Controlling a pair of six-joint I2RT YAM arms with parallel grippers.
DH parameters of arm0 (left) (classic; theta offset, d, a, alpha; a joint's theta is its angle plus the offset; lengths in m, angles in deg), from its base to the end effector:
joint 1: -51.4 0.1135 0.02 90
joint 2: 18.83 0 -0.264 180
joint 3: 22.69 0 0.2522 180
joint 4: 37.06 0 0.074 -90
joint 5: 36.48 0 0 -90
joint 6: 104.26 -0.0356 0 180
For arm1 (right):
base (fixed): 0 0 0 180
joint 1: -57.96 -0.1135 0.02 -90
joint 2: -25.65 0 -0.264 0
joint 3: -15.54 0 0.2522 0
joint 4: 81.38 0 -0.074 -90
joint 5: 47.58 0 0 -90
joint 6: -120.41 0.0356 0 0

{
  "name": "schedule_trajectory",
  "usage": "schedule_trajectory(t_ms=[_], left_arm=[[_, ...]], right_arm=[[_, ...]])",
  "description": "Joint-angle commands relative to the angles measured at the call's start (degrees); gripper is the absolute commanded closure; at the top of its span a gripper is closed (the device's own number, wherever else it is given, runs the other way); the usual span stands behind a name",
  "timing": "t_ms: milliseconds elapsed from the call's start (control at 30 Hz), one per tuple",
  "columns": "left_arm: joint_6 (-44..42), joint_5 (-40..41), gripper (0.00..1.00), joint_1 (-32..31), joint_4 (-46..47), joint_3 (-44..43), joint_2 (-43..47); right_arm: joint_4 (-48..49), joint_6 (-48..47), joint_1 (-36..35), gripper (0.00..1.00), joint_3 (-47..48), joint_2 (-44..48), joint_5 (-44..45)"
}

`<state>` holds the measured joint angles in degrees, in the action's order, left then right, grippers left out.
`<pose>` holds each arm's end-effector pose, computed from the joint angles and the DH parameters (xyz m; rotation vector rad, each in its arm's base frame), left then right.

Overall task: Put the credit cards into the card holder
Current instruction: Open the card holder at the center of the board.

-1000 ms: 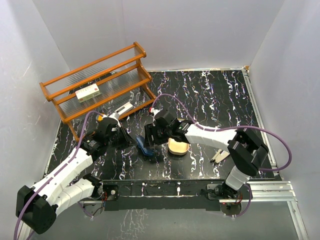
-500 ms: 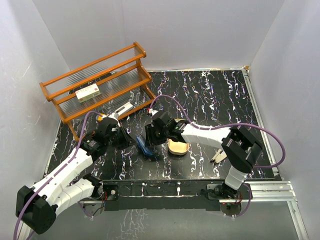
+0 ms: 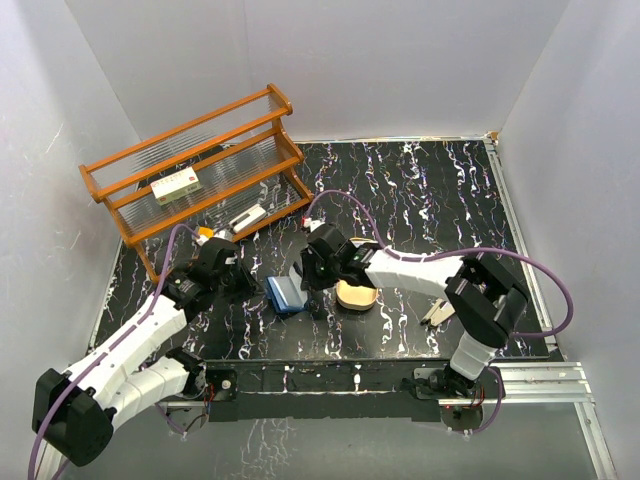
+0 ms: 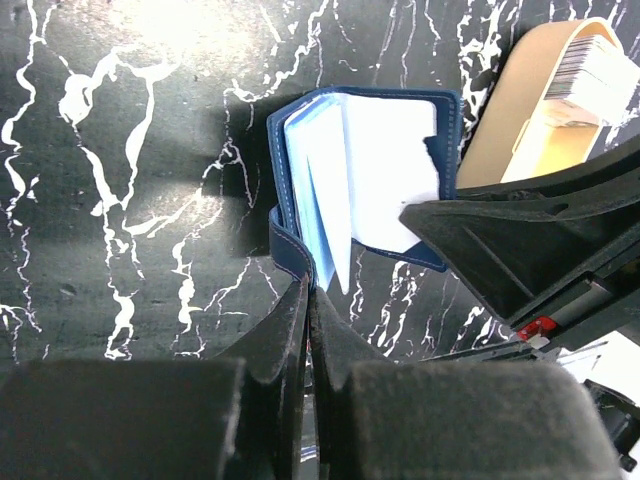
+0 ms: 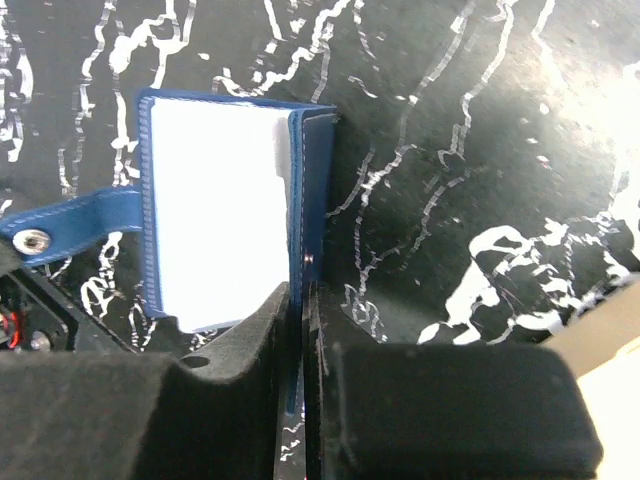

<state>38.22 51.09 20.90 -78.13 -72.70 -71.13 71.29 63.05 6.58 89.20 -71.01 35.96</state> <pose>0.1631 -0.0978 0.2371 -0.4464 2.4165 -0.7408 0.2169 0.2780 0.1930 -0.4760 2.5593 0.7374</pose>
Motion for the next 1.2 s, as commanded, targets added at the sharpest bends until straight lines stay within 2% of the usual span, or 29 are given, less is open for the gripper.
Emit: schedule_trajectory(t_ms=[0,100,233,367,467,733,867,1167], left_arm=[[0.46,2.74,0.98,0.15,-2.87,-0.43,-0.54],[1.02,3.75,0.91,0.13,-3.77,-0.05,-0.55],[1.63,3.51,0.72,0.18,-2.41,2.13,0.33],[1.85,0.91,0.56,0.22,1.82,4.67,0.94],[2.51,-2.22,0.48,0.38,7.27,7.68,1.41],[5.91,-10.66,0.4,1.41,20.58,14.52,4.33],[5.45,-10.89,0.38,1.51,21.98,14.43,3.95],[4.74,-10.01,0.47,1.59,24.62,15.49,-1.0]], right_arm=[[1.31,-0.2,-0.08,0.95,-2.39,2.59,3.57],[2.26,0.41,-0.13,0.97,-4.28,2.95,3.62],[3.93,1.43,-0.13,0.99,-7.03,4.11,4.66],[4.95,1.8,-0.09,1.0,-8.47,4.59,5.57],[4.82,1.75,-0.13,1.0,-9.03,4.38,6.72],[6.03,1.89,-0.12,1.0,-11.32,6.44,7.2],[7.01,2.15,-0.13,1.0,-12.12,7.14,6.61],[6.89,2.07,-0.13,1.0,-11.83,6.94,6.56]])
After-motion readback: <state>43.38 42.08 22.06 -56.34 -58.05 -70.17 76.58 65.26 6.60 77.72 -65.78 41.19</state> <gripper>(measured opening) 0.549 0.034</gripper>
